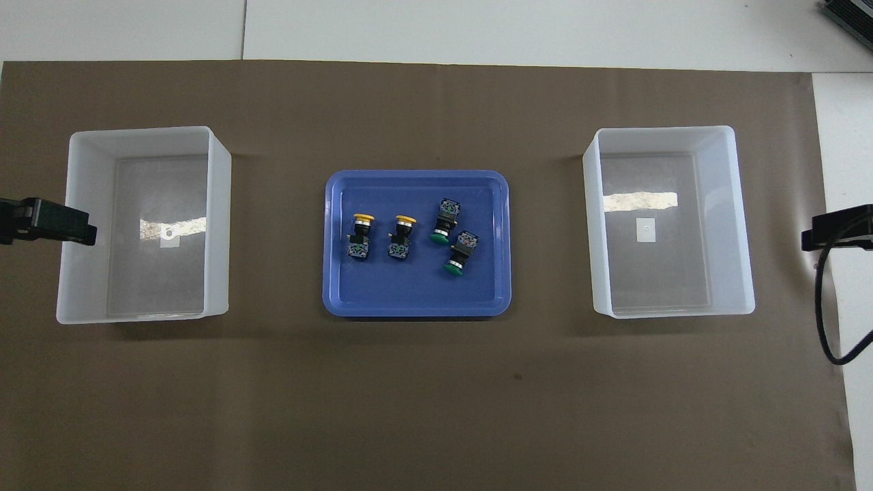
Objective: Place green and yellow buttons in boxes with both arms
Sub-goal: 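Reach the right gripper toward the green buttons on the blue tray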
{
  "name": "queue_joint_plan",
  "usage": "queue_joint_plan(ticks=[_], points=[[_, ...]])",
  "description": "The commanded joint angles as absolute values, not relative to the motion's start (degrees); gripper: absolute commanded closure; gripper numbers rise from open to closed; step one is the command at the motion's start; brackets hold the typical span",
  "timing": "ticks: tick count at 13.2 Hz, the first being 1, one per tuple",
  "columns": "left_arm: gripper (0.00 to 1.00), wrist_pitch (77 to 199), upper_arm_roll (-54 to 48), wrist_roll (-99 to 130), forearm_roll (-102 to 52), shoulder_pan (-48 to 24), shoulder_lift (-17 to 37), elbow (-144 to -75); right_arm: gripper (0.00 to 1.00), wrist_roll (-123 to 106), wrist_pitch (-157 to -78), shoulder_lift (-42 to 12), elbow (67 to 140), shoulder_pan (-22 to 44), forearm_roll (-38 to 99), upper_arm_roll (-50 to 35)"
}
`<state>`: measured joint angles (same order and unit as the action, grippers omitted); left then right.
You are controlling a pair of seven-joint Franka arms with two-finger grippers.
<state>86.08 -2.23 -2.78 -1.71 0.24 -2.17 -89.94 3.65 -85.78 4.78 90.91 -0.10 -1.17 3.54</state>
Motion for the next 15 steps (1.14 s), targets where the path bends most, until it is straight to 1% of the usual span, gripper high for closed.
queue_joint_plan(ticks=[1, 3, 6, 8, 10, 12, 15], points=[[0.00, 87.1, -2.4, -3.4, -1.8, 0.6, -2.9, -91.1, 0.00, 4.7, -87.1, 5.4, 92.0, -0.3, -1.6, 3.2], [0.00, 87.1, -2.4, -3.4, -1.9, 0.6, -2.9, -91.1, 0.00, 6.1, -87.5, 5.5, 92.3, -0.3, -1.5, 3.0], [0.00, 87.2, -2.4, -3.4, -1.9, 0.6, -2.9, -91.1, 0.00, 8.2, -89.3, 6.2, 94.7, -0.3, -1.1, 2.9], [0.00, 87.1, -2.4, -3.4, -1.8, 0.6, -2.9, -91.1, 0.00, 8.5, -89.5, 5.8, 94.6, -0.3, -1.1, 2.8], [0.00, 87.2, -2.4, -3.4, -1.9, 0.6, -2.9, -91.1, 0.00, 12.0, -90.5, 4.7, 94.6, 1.8, -1.1, 2.3], [0.00, 87.2, -2.5, -3.4, -1.8, 0.6, -2.9, -91.1, 0.00, 15.5, -93.6, 3.4, 95.3, 4.1, -1.1, 2.3], [0.00, 87.1, -2.5, -3.4, -1.9, 0.6, -2.9, -91.1, 0.00, 18.6, -101.2, 3.4, 100.5, 8.2, -1.1, 2.3]])
